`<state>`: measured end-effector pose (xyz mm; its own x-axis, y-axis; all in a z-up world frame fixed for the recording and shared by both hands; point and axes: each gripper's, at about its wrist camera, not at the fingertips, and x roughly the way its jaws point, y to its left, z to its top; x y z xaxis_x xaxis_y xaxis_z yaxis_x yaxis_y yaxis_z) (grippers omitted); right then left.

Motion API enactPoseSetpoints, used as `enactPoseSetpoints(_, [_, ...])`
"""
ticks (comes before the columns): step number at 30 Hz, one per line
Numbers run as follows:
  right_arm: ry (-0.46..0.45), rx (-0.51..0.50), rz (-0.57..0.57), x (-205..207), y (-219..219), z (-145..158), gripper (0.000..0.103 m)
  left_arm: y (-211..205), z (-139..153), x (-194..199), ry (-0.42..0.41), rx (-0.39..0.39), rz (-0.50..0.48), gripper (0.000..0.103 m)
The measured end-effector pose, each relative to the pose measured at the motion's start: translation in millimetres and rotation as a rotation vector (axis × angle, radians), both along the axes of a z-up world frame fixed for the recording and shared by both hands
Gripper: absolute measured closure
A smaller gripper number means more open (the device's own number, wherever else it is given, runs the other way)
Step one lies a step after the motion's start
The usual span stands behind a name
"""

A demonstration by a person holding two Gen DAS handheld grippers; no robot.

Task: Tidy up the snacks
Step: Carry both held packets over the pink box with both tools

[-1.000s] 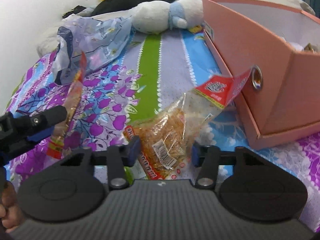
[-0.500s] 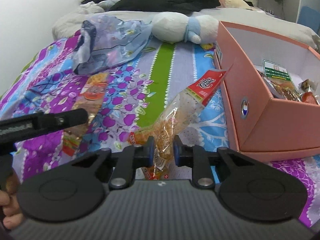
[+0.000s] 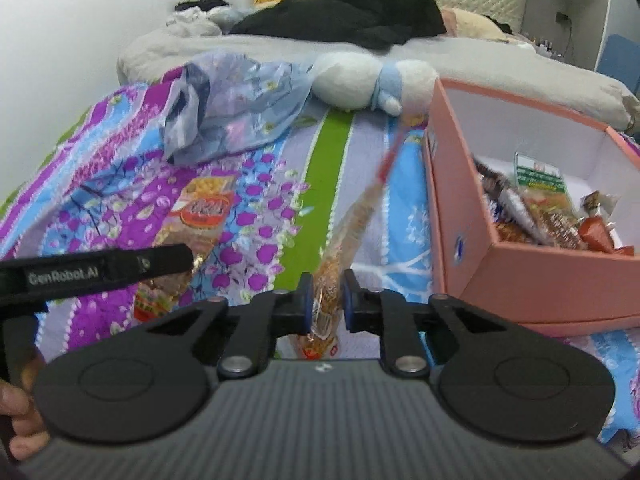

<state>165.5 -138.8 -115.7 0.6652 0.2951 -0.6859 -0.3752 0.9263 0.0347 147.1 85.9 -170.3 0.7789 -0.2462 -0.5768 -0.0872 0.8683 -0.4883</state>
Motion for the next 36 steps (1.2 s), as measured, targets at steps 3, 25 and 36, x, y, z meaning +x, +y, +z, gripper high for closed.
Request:
enactPoseSetpoints(3, [-0.02, 0.017, -0.012, 1, -8, 12, 0.095, -4, 13, 4, -0.013, 0.001, -0.016, 0.048])
enactPoseSetpoints(25, [-0.229, 0.116, -0.073, 28, -66, 127, 0.096, -69, 168, 51, -0.2, 0.098, -0.102, 0.048])
enactPoseSetpoints(36, [-0.302, 0.127, -0.181, 62, -134, 153, 0.096, -150, 205, 111, -0.246, 0.107, -0.206, 0.048])
